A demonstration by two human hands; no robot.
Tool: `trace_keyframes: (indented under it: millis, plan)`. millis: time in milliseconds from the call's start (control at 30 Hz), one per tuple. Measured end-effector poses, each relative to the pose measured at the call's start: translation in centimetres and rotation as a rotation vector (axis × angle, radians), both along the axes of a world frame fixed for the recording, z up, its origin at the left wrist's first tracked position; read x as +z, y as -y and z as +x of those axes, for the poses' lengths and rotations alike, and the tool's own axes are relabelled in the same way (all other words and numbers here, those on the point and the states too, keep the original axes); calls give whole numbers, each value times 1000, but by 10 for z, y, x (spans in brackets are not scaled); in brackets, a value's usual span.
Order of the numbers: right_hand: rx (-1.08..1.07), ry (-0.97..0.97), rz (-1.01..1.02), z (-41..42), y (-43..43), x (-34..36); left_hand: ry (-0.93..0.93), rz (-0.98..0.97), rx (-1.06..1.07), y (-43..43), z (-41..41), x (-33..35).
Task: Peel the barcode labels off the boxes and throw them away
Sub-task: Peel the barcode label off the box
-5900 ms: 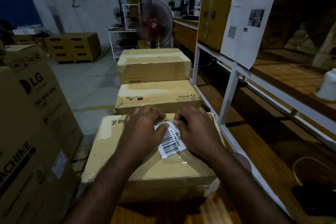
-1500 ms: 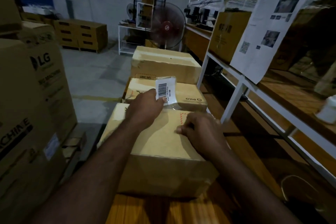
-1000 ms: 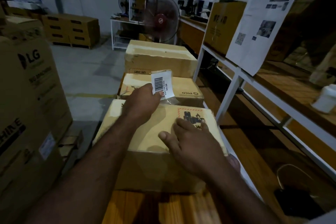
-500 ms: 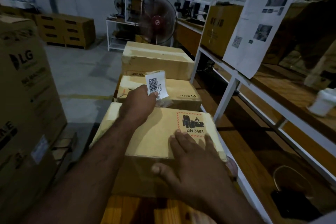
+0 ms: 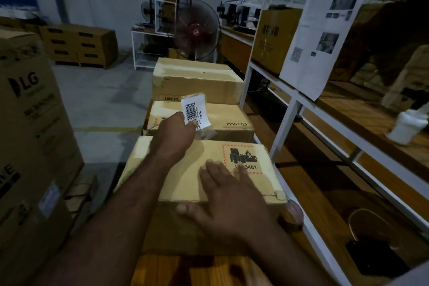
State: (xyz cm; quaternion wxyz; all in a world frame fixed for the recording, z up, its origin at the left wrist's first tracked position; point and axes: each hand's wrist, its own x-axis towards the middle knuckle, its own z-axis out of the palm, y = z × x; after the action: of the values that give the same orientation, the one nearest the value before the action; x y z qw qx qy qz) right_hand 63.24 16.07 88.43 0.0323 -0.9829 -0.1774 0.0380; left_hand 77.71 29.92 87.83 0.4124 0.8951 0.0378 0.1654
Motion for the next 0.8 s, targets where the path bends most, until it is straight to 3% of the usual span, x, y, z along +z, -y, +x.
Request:
trace_keyframes:
  millis: [267, 500, 633, 800]
  plan:
    - [-173, 68, 19, 46, 13, 2, 17, -17, -12, 2, -2, 1]
    - [78, -27, 93, 5, -10, 7, 3, -3, 30, 1, 3, 0]
    - [-109, -139, 134, -3, 30, 24, 14, -6, 11, 2, 2, -1]
    - [-107, 8, 117, 50, 10, 7, -32, -6, 7, 3, 3, 2]
